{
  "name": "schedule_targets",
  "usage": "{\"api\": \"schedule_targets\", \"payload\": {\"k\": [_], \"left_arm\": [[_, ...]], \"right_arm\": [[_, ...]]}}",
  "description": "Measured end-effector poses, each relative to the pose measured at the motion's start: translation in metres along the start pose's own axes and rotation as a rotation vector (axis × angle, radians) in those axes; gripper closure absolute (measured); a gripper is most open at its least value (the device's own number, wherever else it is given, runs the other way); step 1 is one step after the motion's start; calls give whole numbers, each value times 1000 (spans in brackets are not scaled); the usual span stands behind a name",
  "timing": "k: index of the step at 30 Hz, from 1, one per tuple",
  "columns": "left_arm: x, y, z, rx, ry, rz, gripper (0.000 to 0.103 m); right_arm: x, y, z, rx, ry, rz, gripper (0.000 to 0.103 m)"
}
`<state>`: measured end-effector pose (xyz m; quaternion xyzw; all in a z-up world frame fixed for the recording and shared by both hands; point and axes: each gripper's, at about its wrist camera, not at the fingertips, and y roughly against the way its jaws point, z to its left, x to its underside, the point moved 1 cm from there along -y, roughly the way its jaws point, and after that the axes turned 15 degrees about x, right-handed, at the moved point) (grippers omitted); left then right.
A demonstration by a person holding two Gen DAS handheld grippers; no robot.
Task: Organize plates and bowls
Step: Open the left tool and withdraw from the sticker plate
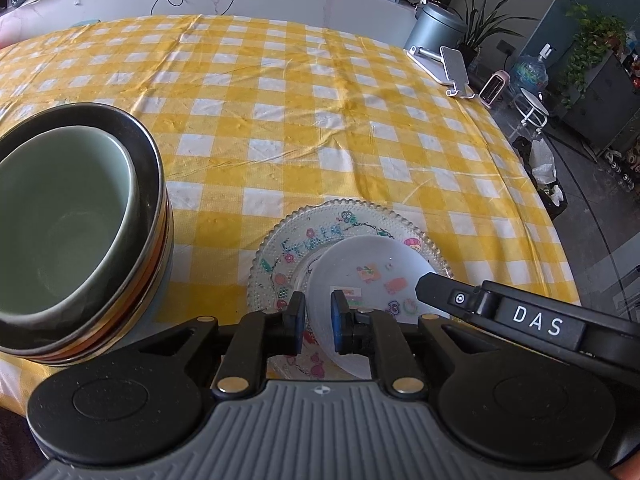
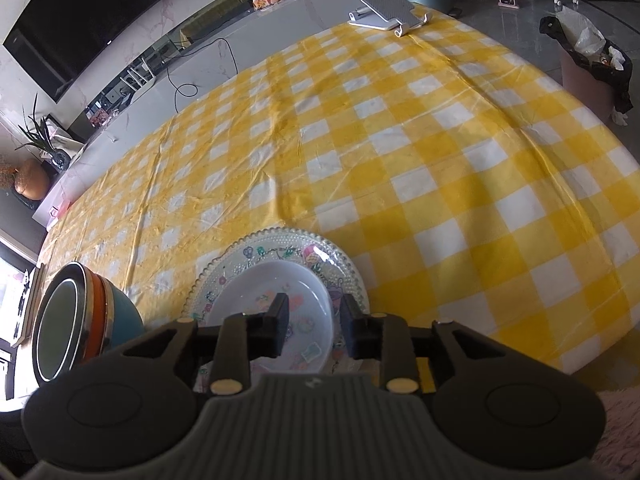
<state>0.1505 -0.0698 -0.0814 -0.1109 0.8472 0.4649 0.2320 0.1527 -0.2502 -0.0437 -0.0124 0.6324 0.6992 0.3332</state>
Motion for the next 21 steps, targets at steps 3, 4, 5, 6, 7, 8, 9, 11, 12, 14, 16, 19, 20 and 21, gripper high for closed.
{"api": "schedule_targets", "payload": {"k": [3, 4, 5, 6, 7, 8, 9, 11, 12, 14, 16, 19, 20, 21], "left_arm": [[-1, 4, -2, 6, -1, -8, 77], [-1, 5, -4, 8, -5, -9, 76], [-2, 6, -5, 9, -9, -9, 75], [-2, 7, -7, 12, -13, -10, 72], [-2, 8, -10, 16, -19, -11, 71], [-2, 10, -12, 18, -26, -14, 70], [-2, 12, -14, 17, -35, -15, 69], [-2, 17, -18, 8, -56, -21, 68], [-3, 21, -20, 2, -67, -25, 68], [-4, 30, -24, 3, -86, -40, 66], [-5, 41, -29, 14, -107, -58, 64], [-8, 61, -33, 31, -141, -88, 59], [-9, 68, -34, 28, -150, -99, 58], [-10, 73, -33, 22, -155, -108, 57]], "right_arm": [[0, 2, -2, -21, -11, -6, 69], [0, 3, -2, -29, -15, -10, 68], [0, 5, -3, -38, -20, -16, 66], [-1, 6, -4, -44, -26, -20, 64], [-1, 7, -5, -50, -34, -24, 61], [-1, 8, -6, -57, -42, -28, 58], [-2, 9, -8, -62, -50, -33, 56], [-2, 12, -10, -67, -63, -49, 49], [-3, 15, -12, -69, -68, -61, 48], [-3, 20, -14, -64, -72, -89, 40], [-3, 27, -13, -55, -59, -124, 36], [-3, 39, -7, -4, -37, -169, 24], [-2, 43, -6, 12, -33, -189, 24], [-1, 48, -5, 21, -29, -212, 24]]}}
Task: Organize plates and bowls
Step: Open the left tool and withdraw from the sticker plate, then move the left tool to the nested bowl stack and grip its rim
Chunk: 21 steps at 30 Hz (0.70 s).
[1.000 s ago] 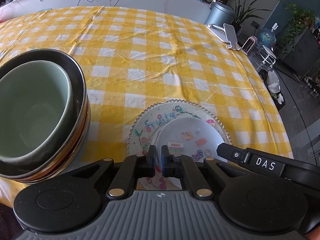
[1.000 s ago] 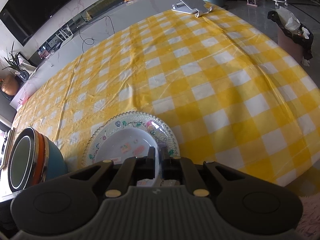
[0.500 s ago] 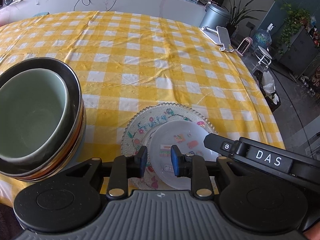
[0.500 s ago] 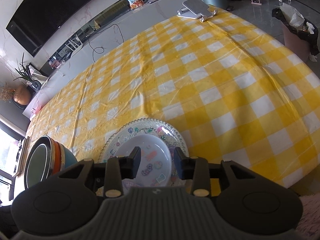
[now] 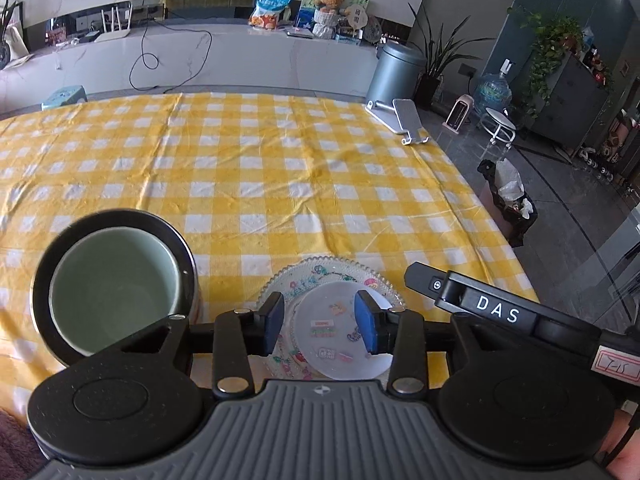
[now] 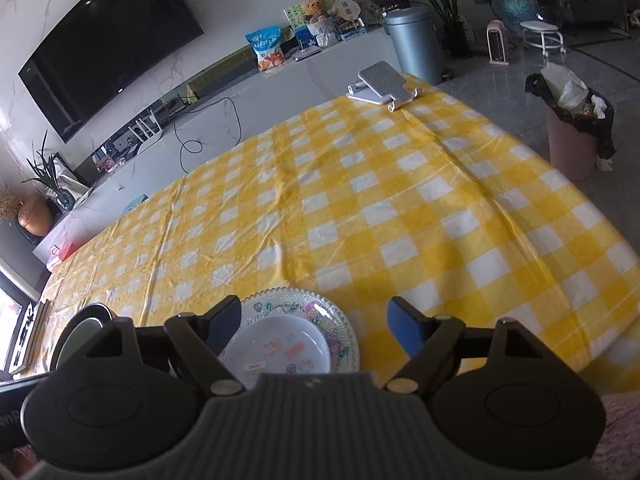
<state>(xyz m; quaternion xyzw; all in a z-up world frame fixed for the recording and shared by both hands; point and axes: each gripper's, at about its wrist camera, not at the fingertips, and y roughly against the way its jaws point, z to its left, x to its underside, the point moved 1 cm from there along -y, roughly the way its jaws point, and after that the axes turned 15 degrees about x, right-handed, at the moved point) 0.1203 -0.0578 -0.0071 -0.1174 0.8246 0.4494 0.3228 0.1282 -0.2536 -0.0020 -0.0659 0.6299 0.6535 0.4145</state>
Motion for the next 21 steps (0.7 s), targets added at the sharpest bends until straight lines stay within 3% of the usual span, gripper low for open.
{"api": "schedule_targets", "payload": {"k": [3, 12, 16, 21], "left_arm": [[-6, 20, 8, -29, -3, -25, 54], [-12, 76, 56, -135, 63, -123, 44], [-10, 91, 83, -148, 126, -150, 43], [-3, 101, 114, -148, 200, -167, 35]], "right_arm": [[2, 10, 5, 22, 21, -20, 16], [14, 28, 52, 100, 144, 45, 11], [17, 49, 78, 42, 157, -13, 7], [16, 66, 108, 46, 190, -105, 3]]}}
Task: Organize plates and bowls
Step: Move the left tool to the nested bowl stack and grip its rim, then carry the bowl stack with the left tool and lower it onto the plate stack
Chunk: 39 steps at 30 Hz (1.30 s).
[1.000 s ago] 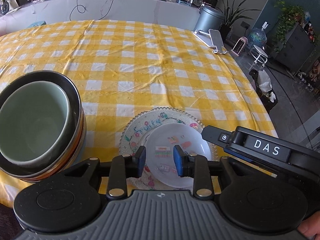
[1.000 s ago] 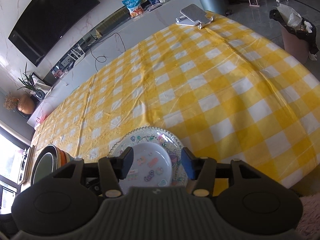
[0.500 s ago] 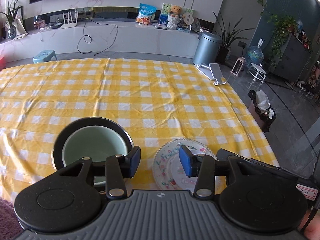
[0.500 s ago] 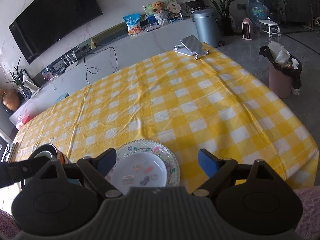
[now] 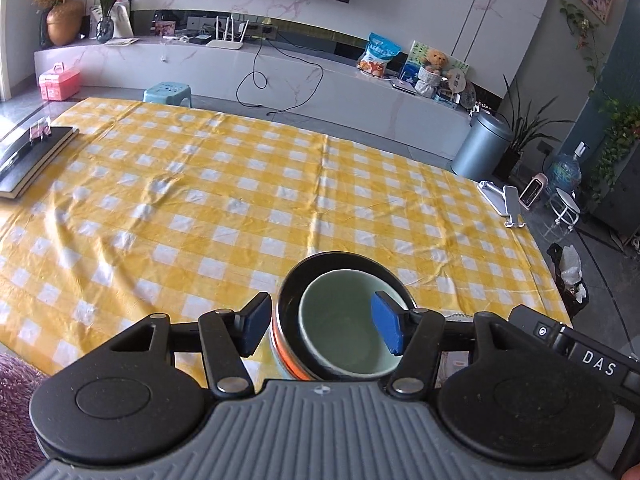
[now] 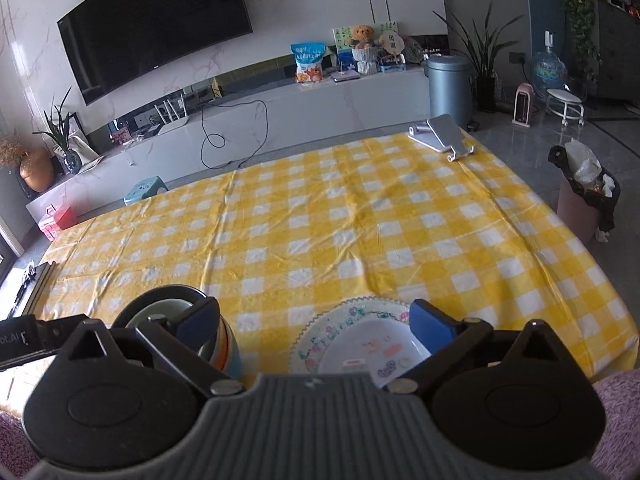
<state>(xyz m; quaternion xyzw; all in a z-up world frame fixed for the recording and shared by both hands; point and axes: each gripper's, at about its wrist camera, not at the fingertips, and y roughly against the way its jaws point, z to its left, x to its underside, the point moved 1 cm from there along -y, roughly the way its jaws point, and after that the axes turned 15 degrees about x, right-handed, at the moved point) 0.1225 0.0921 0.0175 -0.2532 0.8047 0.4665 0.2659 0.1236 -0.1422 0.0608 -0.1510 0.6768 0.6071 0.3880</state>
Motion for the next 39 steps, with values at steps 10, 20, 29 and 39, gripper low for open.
{"api": "schedule_targets", "payload": {"k": [10, 20, 29, 39], "left_arm": [[12, -10, 41, 70, 107, 2, 29], [16, -26, 64, 85, 183, -27, 28], [20, -50, 80, 124, 295, 26, 33], [21, -73, 78, 101, 300, 95, 39]], "right_arm": [[-6, 5, 29, 8, -17, -38, 3], [4, -30, 56, -40, -44, 122, 18], [21, -71, 77, -66, -13, 269, 39], [27, -100, 76, -116, -62, 371, 48]]}}
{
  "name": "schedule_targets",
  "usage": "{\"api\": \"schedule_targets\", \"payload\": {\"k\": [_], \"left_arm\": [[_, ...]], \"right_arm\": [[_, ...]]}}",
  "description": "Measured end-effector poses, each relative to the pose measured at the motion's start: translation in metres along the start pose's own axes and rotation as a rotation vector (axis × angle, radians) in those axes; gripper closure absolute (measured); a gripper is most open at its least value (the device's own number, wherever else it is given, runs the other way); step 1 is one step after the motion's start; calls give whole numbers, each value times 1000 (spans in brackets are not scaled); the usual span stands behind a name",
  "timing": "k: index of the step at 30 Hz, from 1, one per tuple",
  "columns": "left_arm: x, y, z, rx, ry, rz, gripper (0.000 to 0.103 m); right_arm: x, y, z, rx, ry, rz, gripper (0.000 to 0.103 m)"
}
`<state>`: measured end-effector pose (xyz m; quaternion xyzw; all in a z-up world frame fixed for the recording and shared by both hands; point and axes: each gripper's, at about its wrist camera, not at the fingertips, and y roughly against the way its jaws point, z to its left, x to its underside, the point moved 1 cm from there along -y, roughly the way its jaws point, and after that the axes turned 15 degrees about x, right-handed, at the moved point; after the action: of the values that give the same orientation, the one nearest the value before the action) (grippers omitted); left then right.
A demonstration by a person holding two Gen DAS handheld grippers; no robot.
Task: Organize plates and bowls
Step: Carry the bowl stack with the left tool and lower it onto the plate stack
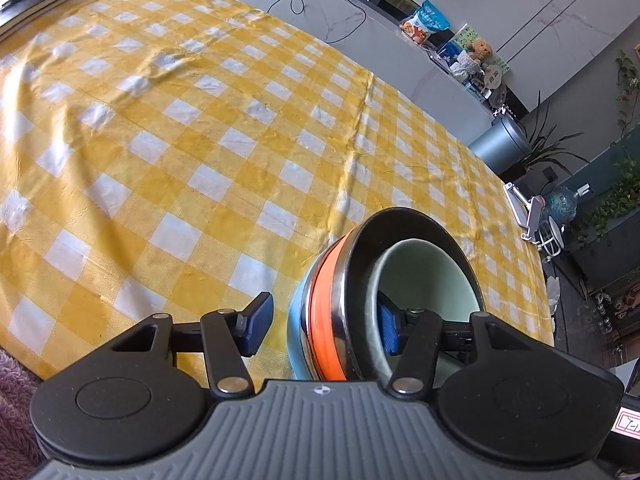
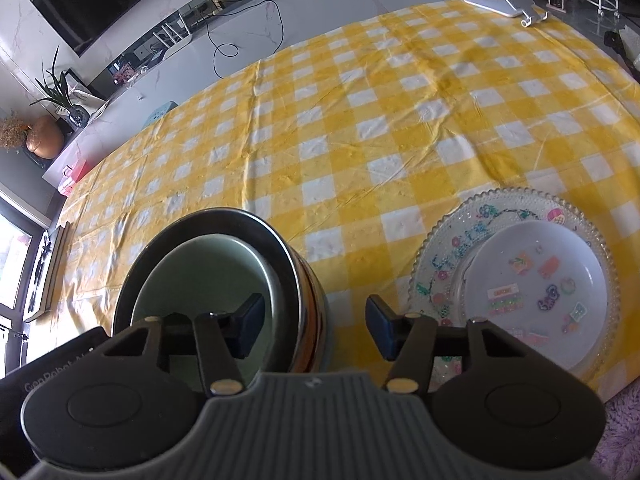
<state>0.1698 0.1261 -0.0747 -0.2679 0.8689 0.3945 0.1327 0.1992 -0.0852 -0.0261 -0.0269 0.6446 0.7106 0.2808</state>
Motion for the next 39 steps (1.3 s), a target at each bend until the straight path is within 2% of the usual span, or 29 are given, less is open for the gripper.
{"api": "schedule_targets", "payload": {"k": [4, 8, 10, 14, 31, 39], "left_arm": [[0, -6, -1, -12, 1, 23, 41], [0, -10, 3, 7, 25, 37, 46], [0, -11, 2, 15, 25, 40, 51], [1, -12, -1, -2, 16, 42, 53], [0, -10, 6, 18, 70, 45, 55], [4, -1, -22, 44, 43, 32, 56]], "right_arm": [[-1, -7, -3, -30, -16, 23, 54], [0, -17, -9, -92, -61, 74, 54], [1, -18, -9, -103, -71, 82, 54], [-1, -17, -7, -118, -81, 91, 59], [-1, -8, -2, -78, -70, 75, 65], [-7, 13, -22, -102, -84, 38, 65]]}}
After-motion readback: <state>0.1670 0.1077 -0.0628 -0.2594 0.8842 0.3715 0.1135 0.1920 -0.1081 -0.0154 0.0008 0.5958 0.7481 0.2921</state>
